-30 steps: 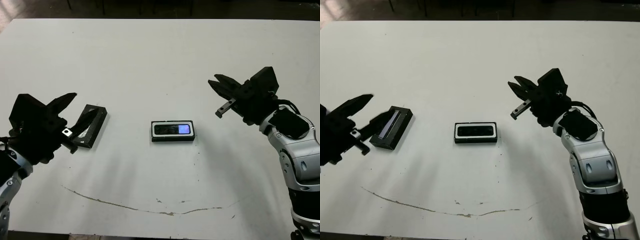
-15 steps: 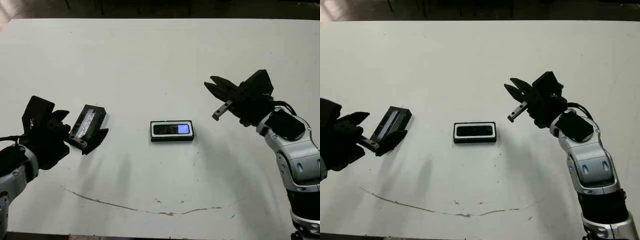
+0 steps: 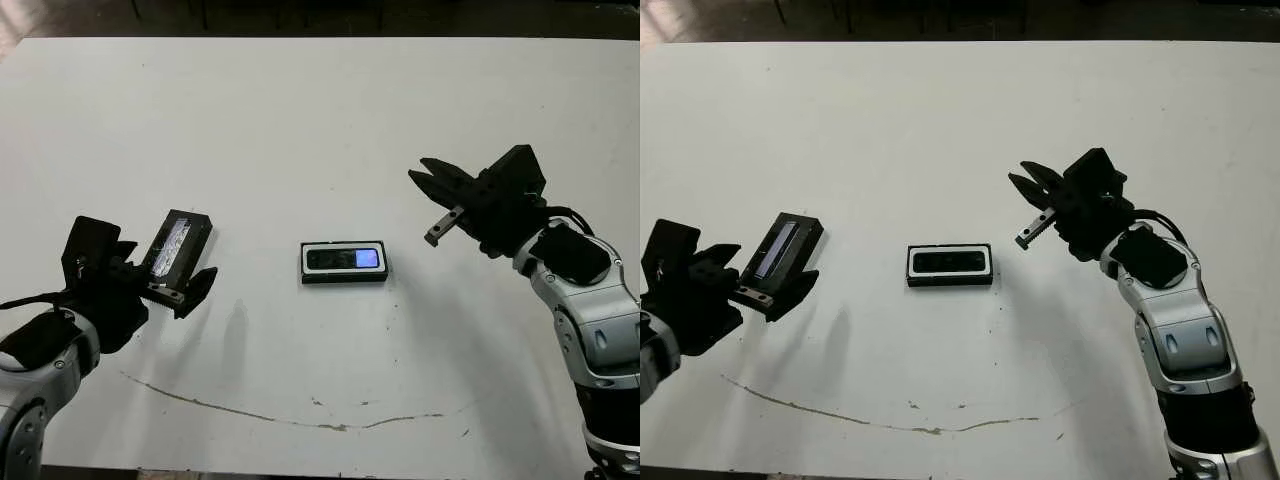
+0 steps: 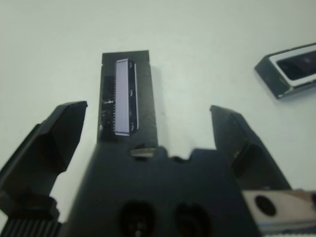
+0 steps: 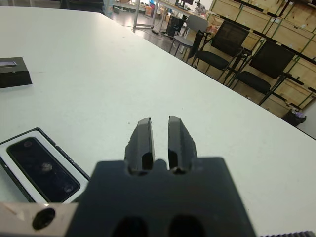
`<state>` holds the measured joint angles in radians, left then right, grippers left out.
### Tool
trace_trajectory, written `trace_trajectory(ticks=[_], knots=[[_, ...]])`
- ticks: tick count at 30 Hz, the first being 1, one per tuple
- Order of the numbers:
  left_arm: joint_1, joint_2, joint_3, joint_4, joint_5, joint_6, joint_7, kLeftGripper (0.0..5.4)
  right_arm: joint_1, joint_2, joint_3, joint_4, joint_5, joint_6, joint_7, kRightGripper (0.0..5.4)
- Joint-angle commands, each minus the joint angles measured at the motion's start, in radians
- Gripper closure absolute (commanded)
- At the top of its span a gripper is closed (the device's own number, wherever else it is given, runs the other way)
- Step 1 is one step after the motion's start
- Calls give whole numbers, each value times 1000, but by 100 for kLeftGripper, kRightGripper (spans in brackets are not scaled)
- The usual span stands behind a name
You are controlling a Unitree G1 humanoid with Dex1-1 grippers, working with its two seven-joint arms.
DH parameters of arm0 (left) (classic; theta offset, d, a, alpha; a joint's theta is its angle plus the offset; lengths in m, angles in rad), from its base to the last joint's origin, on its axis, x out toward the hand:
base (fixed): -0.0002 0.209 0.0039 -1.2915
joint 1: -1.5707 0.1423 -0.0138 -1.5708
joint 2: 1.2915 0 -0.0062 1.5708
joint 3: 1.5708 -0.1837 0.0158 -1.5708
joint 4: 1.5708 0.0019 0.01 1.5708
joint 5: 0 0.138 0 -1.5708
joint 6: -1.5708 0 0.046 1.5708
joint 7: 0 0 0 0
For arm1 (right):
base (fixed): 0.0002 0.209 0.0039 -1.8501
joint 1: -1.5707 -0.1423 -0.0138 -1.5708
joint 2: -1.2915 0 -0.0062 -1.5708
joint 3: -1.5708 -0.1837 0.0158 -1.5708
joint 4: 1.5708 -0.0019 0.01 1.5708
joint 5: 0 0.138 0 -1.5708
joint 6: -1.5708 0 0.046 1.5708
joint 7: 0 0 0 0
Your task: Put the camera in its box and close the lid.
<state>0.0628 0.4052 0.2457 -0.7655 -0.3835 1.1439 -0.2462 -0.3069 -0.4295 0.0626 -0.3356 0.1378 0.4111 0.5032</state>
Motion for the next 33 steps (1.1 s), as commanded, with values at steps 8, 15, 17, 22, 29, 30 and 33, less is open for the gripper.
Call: trace_trajectory(ticks=[8, 15, 17, 22, 29, 30, 33], knots=[[38, 14, -33, 88, 48, -73, 13, 2, 21, -21, 8, 22, -16, -27, 20, 540], [40, 11, -46, 103, 66, -91, 19, 2, 21, -22, 4, 23, -10, -26, 27, 540], [38, -4, -39, 109, 56, -83, 23, 2, 21, -24, 1, 29, -7, -33, 34, 540], [46, -29, -31, 126, 29, -86, 12, 2, 23, -35, -4, 39, -9, -50, 45, 540], [60, -70, -14, 134, 1, -70, 23, 2, 26, -45, -8, 28, -8, -41, 53, 540], [63, -72, -17, 138, 2, -76, 24, 12, 26, -46, -8, 29, -9, -43, 55, 540], [65, -74, -28, 140, 9, -72, 36, 65, 26, -47, -8, 33, -10, -51, 56, 540]])
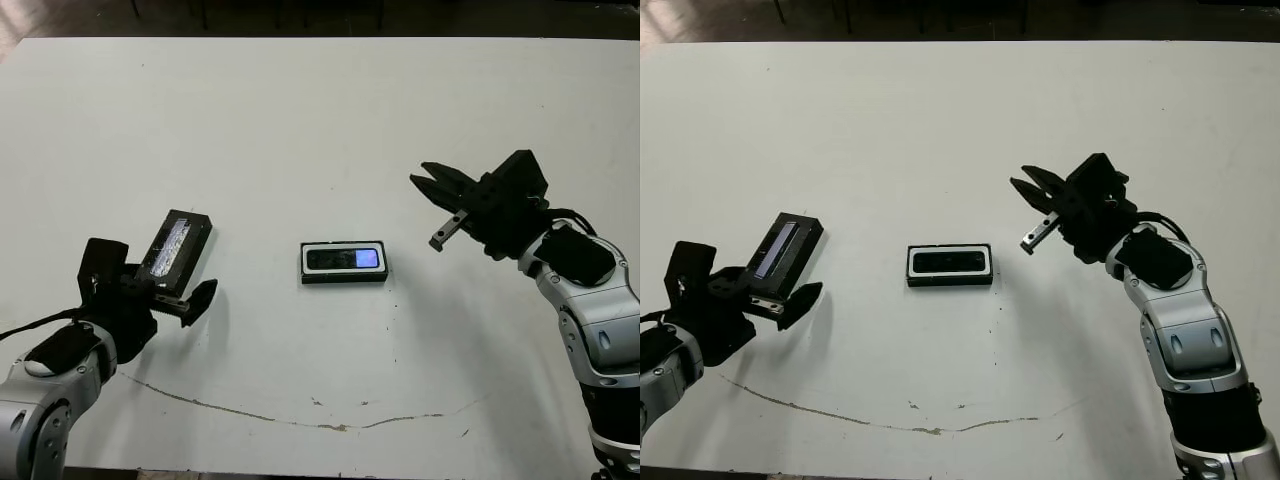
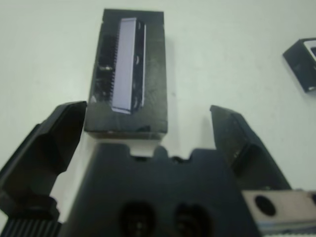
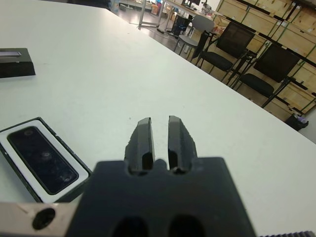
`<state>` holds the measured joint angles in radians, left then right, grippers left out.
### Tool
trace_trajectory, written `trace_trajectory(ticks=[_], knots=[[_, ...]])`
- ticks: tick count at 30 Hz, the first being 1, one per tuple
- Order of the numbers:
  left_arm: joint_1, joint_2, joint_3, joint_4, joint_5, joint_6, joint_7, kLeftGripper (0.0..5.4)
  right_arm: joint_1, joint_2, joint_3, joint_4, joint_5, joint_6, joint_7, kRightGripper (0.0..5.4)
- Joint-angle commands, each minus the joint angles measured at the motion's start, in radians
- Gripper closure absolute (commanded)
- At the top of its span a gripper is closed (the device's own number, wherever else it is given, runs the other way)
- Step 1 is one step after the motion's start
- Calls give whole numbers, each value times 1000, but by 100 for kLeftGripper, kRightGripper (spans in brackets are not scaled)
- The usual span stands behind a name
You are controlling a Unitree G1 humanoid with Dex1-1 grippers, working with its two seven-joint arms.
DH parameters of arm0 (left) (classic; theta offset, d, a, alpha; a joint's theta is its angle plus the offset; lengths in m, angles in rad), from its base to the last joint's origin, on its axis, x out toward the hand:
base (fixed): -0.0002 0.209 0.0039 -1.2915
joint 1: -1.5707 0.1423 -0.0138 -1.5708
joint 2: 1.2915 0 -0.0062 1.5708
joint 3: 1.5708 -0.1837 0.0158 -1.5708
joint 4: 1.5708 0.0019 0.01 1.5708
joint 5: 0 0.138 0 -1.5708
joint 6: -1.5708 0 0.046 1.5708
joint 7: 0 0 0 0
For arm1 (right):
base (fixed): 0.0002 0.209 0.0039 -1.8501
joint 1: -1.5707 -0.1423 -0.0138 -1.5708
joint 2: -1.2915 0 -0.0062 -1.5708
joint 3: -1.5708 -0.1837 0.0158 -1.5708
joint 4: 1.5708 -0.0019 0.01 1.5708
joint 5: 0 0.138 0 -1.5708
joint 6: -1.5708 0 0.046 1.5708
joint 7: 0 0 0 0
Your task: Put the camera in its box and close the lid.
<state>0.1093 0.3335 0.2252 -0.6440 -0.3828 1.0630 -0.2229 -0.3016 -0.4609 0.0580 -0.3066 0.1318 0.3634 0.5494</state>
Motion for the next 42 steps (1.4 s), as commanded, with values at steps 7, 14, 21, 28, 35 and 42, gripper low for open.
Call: trace_trajectory(ticks=[7, 14, 21, 28, 35, 42], knots=[[37, -5, -23, 45, 25, -46, 18, 233, 20, -22, 0, 6, -1, -3, 13, 540], [49, -35, -22, 46, 38, -72, 46, 379, 18, -23, 5, 11, -5, -2, 13, 540], [82, -121, -24, 25, 78, -182, 133, 401, 19, -26, 7, 8, -2, 16, 15, 540], [116, -121, -70, 19, 161, -417, 122, 401, 23, -25, 9, 13, -5, 3, 18, 540], [15, 30, -58, 45, 155, -559, -64, 401, 24, -24, 6, 16, -7, 9, 14, 540], [-213, 217, -124, 204, 153, -746, -346, 401, 22, -22, -27, 25, 20, 56, 8, 540]])
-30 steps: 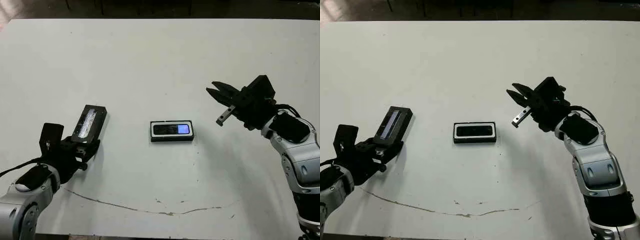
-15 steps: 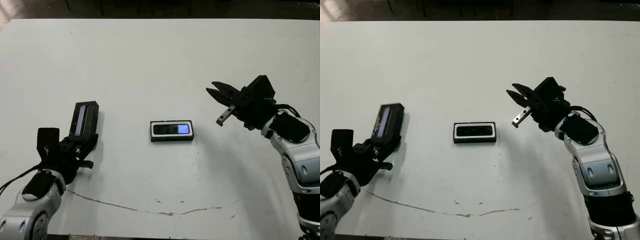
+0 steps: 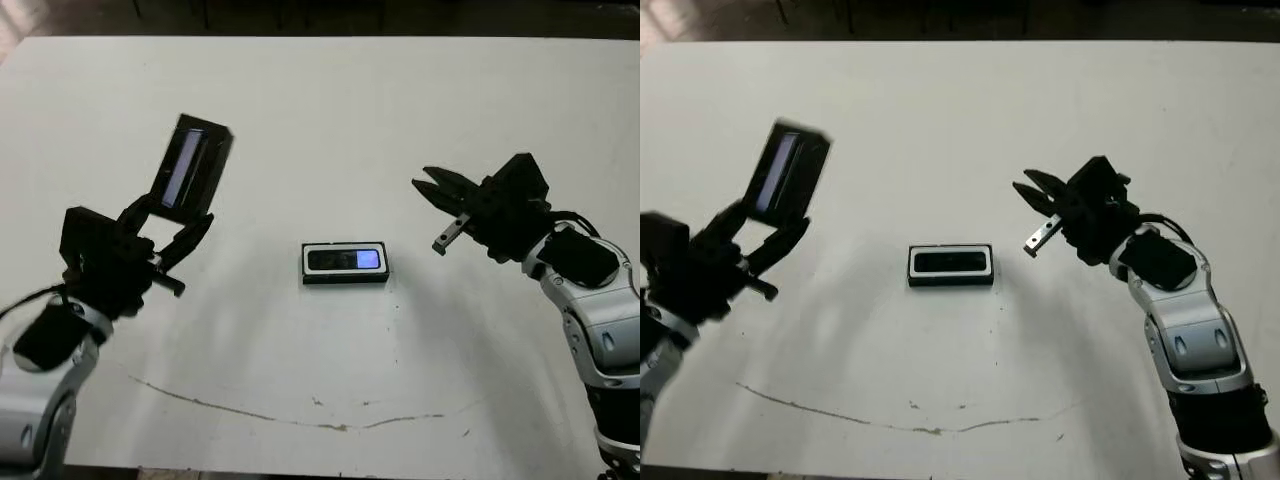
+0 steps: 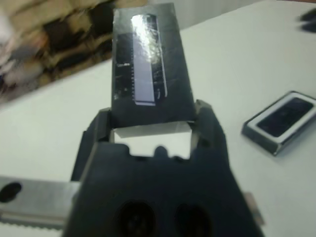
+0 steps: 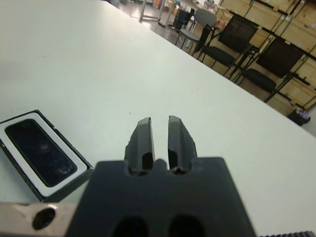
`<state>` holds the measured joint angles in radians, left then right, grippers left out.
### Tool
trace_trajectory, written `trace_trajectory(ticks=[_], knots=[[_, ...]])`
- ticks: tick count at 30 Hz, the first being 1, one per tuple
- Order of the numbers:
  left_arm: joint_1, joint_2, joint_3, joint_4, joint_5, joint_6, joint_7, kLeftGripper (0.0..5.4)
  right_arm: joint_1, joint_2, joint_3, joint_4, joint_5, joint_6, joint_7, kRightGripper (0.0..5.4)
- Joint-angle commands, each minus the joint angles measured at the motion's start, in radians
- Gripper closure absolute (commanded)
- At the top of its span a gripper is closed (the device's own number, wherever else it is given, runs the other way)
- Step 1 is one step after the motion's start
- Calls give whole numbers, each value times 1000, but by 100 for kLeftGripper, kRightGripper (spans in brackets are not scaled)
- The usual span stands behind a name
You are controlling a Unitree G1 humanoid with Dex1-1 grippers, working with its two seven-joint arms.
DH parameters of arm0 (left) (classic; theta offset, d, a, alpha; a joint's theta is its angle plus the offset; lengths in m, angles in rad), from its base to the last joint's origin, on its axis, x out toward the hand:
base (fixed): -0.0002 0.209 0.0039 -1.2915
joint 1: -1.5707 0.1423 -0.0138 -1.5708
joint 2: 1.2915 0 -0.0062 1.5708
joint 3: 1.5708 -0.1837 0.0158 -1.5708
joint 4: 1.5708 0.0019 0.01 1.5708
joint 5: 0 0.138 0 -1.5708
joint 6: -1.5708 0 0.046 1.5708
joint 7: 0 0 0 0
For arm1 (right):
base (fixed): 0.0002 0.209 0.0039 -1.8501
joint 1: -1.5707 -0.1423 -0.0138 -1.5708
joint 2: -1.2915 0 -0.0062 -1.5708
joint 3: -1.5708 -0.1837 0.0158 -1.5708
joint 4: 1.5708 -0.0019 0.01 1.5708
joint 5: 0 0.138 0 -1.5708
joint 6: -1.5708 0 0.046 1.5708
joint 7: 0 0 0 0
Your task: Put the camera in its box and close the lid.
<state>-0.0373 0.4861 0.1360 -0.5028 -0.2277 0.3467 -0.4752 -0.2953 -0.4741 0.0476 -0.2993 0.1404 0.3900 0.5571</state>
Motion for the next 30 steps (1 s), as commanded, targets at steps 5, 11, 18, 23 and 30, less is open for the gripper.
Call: trace_trajectory(ticks=[5, 11, 18, 23, 30], knots=[[-290, 162, -130, 199, -77, 29, -340, 402, -2, -16, -65, 68, 40, 12, 14, 540], [-469, 129, -262, 316, -84, 135, -425, 403, -36, -14, -134, 141, 82, 16, 8, 540], [-584, 68, -410, 431, -40, 153, -498, 403, -68, -13, -192, 207, 92, 11, -21, 540], [-649, 37, -497, 500, -10, 199, -555, 403, -72, -18, -208, 254, 84, -17, -32, 540], [-725, 8, -583, 583, 55, 194, -630, 403, -61, -17, -203, 261, 66, -38, -40, 540]])
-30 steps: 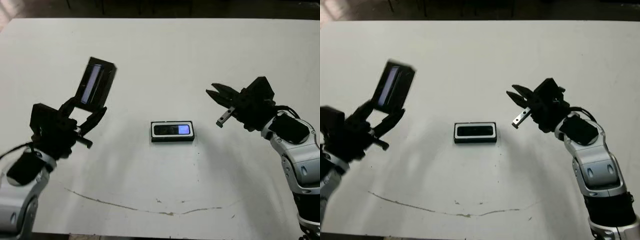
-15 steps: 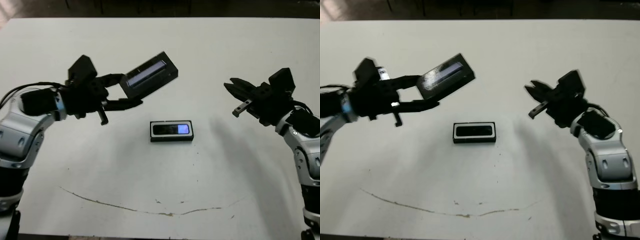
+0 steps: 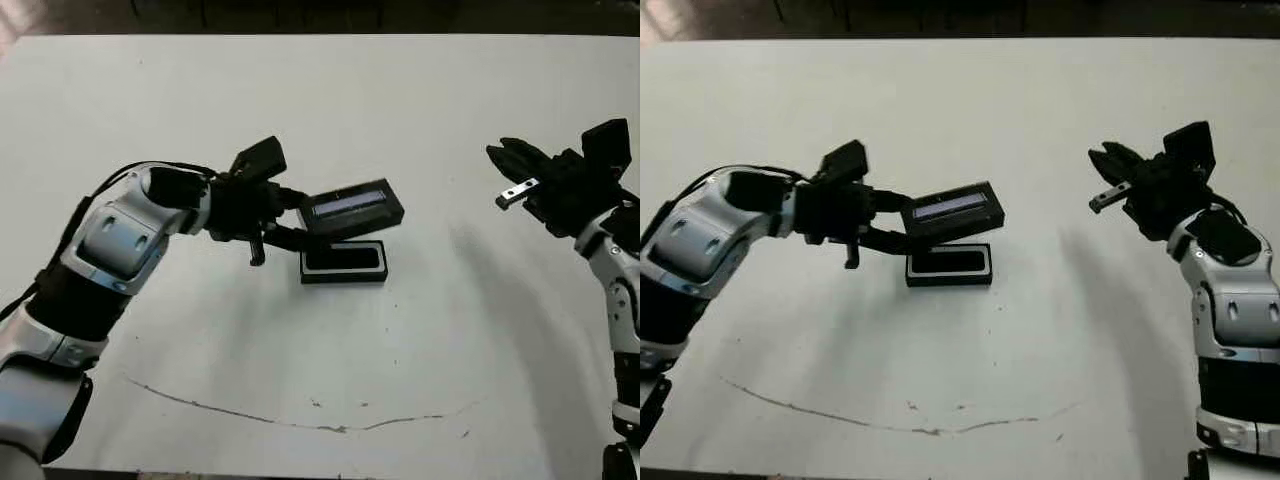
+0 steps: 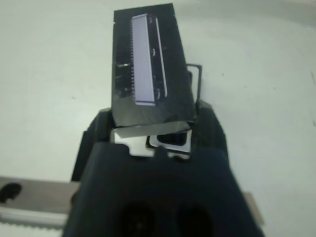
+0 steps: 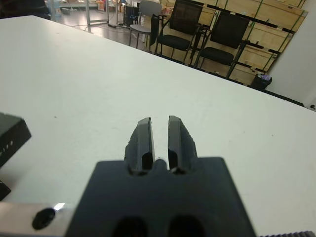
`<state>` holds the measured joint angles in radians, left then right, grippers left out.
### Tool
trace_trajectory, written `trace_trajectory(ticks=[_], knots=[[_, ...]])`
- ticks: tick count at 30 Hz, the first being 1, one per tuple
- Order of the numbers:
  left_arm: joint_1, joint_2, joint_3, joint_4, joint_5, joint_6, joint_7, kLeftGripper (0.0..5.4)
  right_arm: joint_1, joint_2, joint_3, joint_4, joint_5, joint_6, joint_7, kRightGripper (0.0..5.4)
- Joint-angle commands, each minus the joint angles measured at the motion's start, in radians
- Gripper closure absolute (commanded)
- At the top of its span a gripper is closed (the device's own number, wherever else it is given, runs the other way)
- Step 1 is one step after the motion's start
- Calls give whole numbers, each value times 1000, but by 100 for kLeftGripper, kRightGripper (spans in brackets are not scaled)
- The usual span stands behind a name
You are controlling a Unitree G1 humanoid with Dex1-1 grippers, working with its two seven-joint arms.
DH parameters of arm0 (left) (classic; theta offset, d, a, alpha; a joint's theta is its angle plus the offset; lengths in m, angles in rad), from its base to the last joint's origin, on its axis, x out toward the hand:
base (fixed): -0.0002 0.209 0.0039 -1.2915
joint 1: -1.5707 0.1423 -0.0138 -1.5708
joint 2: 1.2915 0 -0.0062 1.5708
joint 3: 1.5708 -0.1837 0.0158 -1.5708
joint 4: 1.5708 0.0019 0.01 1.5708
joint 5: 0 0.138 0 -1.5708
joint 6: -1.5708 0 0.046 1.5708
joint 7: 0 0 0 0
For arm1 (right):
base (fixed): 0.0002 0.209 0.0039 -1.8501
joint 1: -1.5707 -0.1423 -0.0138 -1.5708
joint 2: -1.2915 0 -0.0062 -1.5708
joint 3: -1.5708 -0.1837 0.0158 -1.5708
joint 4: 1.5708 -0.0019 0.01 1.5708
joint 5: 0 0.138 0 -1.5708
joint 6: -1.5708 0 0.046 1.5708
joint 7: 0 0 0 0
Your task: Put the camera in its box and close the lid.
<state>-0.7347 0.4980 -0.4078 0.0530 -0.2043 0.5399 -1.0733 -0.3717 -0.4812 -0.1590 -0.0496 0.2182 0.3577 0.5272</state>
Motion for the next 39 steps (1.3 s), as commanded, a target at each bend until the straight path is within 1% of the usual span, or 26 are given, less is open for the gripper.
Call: trace_trajectory(ticks=[1, 5, 11, 13, 19, 24, 28, 30, 33, 37, 39], knots=[[-39, -5, -51, 31, 43, 1, -44, 403, 16, -10, 7, 8, -16, -4, -13, 540], [-74, -8, -92, 22, 76, 34, -80, 403, 25, -8, 18, -20, -31, 14, -35, 540], [-97, -23, -122, 20, 107, 60, -96, 403, 39, 4, 22, -38, -21, 12, -39, 540], [-106, -30, -127, 27, 109, 78, -103, 403, 43, 6, 22, -45, -15, 21, -38, 540], [-129, -46, -141, 53, 115, 84, -129, 403, 52, 8, 27, -77, -15, 59, -53, 540], [-143, -48, -153, 94, 136, 25, -164, 403, 60, 9, 27, -98, -10, 81, -58, 540], [-153, -49, -160, 120, 148, 24, -186, 403, 64, 7, 34, -114, -23, 92, -68, 540], [-156, -50, -159, 131, 148, 23, -200, 403, 66, 7, 36, -114, -20, 83, -64, 540], [-158, -52, -158, 143, 151, 21, -215, 403, 67, 3, 43, -125, -26, 96, -70, 540], [-163, -48, -164, 148, 159, 3, -238, 403, 69, 5, 48, -133, -28, 94, -74, 540], [-163, -49, -160, 148, 160, 15, -243, 403, 70, 7, 47, -132, -26, 92, -74, 540]])
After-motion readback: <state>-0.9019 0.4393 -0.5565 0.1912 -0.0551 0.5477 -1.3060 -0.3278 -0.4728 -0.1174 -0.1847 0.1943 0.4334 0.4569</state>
